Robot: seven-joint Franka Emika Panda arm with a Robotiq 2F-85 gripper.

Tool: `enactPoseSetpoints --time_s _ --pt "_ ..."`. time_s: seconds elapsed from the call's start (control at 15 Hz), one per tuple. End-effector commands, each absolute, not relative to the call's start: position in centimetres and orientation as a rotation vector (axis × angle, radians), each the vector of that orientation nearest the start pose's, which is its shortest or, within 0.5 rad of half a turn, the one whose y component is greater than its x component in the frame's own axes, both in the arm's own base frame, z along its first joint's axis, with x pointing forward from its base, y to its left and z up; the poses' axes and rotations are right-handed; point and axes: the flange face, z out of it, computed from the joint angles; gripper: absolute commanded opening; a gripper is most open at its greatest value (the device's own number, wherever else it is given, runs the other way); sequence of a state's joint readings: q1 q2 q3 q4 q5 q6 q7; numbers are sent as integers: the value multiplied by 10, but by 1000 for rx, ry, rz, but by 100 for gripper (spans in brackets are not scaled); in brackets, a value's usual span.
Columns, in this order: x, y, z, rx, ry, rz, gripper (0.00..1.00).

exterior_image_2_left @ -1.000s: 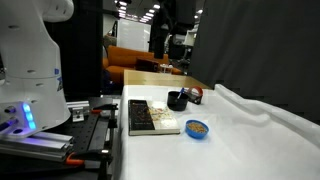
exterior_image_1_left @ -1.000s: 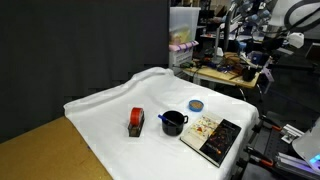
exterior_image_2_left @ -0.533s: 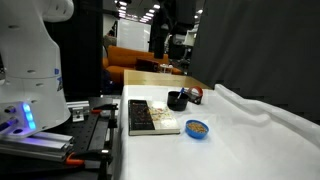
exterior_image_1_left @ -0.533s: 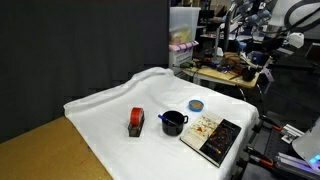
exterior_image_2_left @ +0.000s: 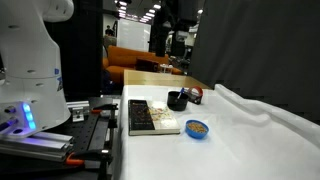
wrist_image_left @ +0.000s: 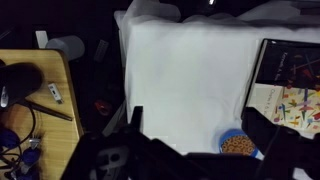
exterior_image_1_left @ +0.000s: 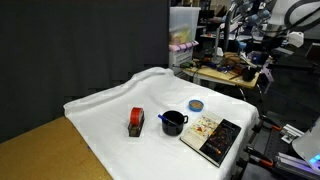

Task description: Take the marker from the cup and put it on the table

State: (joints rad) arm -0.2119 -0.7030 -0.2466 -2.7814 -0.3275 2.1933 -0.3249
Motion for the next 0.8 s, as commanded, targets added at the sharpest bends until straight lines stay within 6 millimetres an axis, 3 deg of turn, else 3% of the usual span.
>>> enactPoseSetpoints --time_s 0.0,0.33,0.47,0.53,0.6,0.73 --pt "313 -130 417 -3330 -225 -134 100" --pt "426 -38 434 -3378 -454 -217 100" --pt "473 -9 441 -3389 -524 -245 100" --pt "435 -12 445 -3371 -505 -279 100" --pt "450 -6 443 -3370 -516 -271 100" --pt "448 -8 438 -3369 -512 -249 100"
